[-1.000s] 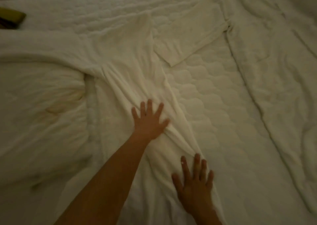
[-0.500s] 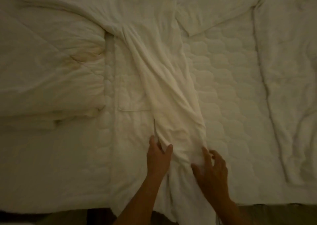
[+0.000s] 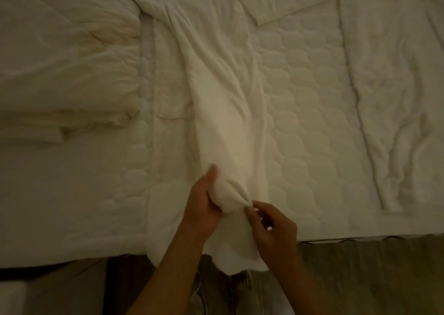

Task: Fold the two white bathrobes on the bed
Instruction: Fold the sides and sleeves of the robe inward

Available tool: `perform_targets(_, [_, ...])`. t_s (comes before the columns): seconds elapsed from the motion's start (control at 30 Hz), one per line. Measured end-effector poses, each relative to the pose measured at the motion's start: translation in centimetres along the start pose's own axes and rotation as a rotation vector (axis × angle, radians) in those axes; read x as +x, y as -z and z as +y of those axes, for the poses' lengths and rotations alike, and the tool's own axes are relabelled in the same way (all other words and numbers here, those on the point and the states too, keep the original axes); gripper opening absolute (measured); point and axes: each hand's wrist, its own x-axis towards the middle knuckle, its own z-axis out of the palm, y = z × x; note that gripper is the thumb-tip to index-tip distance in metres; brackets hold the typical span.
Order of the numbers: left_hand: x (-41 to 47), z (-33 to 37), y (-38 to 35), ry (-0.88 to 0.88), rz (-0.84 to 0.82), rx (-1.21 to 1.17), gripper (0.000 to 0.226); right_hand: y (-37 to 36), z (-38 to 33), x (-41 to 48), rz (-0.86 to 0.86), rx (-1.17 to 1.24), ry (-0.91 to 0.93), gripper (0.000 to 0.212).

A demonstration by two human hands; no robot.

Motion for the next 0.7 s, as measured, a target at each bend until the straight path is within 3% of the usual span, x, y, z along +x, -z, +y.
perform_targets(0.07, [0.0,-0.5,1.5,0.074,0.017,-0.125,0.057,0.3,0.3,-0.3,0.013,0.104,-0.069,0.013])
perform_targets(0.13, [0.6,-1.4,2.0,0.147,0.119,0.003,0.06,0.3,1.0,-0.1,-0.066,0.124,-0.198,0.016])
perform_targets(0.2, [1.0,-2.2,1.9,0.174,0.199,0.165,0.057,0.1,2.3,-0.1,-0.155,0.08,-0.306,0.004])
perform_targets(0.33, [-1.3,-1.8,1.1,0.176,0.009,0.255,0.041,0.6,3.5,-0.5,-0.257,0.013,-0.328,0.043])
perform_targets(0.4, [-3.1,-1.0,1.3,0.039,-0.072,0.252,0.04,1.1,3.0,-0.8,-0.32,0.036,-0.343,0.036])
perform_targets(0.43, [-3.9,-0.6,1.8,-0.076,-0.04,0.3,0.04,1.3,3.1,-1.1,-0.335,0.037,-0.335,0.024])
perform_targets(0.5, [-4.9,0.6,3.6,-0.269,0.206,0.41,0.038,1.5,3.5,-1.7,-0.34,-0.029,-0.289,0.004])
perform_targets(0.6, [-5.6,2.2,8.6,-0.339,0.579,0.638,0.028,1.0,4.1,-2.3,-0.43,-0.188,-0.299,0.035])
perform_targets(0.7, [-5.3,1.8,14.7,-0.098,0.564,0.945,0.039,-0.8,4.8,-2.4,-0.369,-0.232,-0.386,0.067])
